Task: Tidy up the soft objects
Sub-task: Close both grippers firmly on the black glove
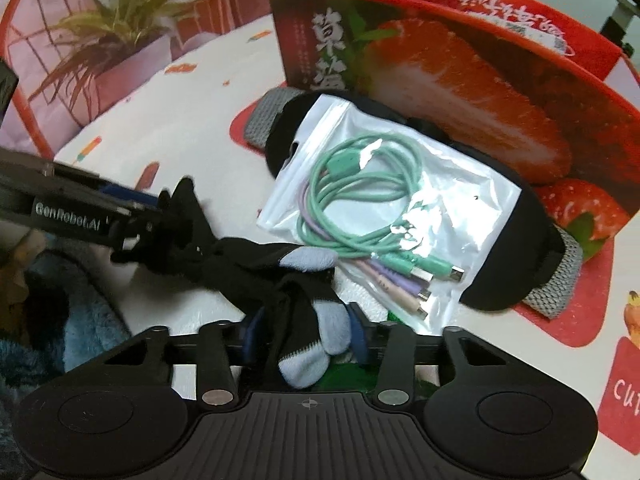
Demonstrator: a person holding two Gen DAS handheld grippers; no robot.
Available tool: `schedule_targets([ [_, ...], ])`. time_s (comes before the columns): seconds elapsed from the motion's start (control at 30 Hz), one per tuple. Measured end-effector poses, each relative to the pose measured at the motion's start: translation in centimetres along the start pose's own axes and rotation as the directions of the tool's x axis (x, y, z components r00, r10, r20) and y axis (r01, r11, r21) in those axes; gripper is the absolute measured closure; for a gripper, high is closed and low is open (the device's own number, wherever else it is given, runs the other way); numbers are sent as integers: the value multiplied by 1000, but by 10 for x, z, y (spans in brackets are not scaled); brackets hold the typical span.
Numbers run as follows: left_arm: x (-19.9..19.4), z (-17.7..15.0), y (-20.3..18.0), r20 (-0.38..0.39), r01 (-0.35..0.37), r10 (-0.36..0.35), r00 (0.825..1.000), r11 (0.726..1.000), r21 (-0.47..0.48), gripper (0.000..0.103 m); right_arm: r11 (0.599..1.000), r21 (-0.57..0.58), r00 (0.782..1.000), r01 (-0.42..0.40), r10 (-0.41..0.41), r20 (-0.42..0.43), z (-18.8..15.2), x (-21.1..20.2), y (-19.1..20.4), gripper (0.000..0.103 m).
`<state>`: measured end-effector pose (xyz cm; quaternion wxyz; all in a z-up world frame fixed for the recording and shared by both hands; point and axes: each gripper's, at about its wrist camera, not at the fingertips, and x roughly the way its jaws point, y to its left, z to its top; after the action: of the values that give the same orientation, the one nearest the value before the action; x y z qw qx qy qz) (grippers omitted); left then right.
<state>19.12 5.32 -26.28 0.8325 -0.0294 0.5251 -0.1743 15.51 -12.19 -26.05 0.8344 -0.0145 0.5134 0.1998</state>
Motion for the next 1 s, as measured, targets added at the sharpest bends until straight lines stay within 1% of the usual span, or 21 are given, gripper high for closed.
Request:
schedule_targets([
  [0.07, 0, 0, -1, -3, 1, -1, 1000, 1000, 5, 43, 1000, 13, 1000, 0, -1, 21, 0, -1, -2, 70],
  [0.13, 0, 0, -3, -7, 5, -5, 1000, 1000, 11, 40, 1000, 17, 1000, -2, 1, 26, -1, 0, -3, 72],
  [0.2, 1, -1, -4, -12, 20, -20, 1000, 1000, 18, 35, 1000, 21, 999, -3, 3, 32, -2, 0, -3, 75],
  [0.27, 2, -1, -4, -11, 24, -24, 1000, 1000, 17, 35, 1000, 29, 999, 0, -1, 39, -2, 0, -4, 75],
  [0.43, 2, -1, -4, -9, 25, -25, 1000, 1000, 17, 36, 999, 50, 999, -12, 10, 49, -4, 0, -6, 75],
  [0.5, 2, -1, -5, -8, 38, -38, 999, 999, 20, 43, 998, 56, 999, -17, 14, 52, -4, 1, -6, 75],
  [0.67, 2, -1, -7, -12, 48, -48, 999, 998, 42, 44, 997, 67, 998, -25, 21, 62, -6, -1, -7, 75],
  [0.73, 2, -2, -6, -9, 65, -65, 998, 997, 38, 57, 997, 68, 998, -28, 24, 66, -6, -2, -7, 75],
  [0.77, 2, -2, -5, -9, 87, -87, 996, 996, 29, 71, 997, 70, 997, -30, 25, 67, -7, -2, -8, 75],
  [0.9, 1, -2, -6, 1, 100, -100, 995, 995, 20, 82, 997, 73, 997, -32, 27, 68, -7, -2, -8, 75],
  [1.0, -1, -2, -5, 16, 95, -95, 995, 995, 12, 86, 996, 80, 997, -35, 30, 69, -8, -3, -9, 75],
])
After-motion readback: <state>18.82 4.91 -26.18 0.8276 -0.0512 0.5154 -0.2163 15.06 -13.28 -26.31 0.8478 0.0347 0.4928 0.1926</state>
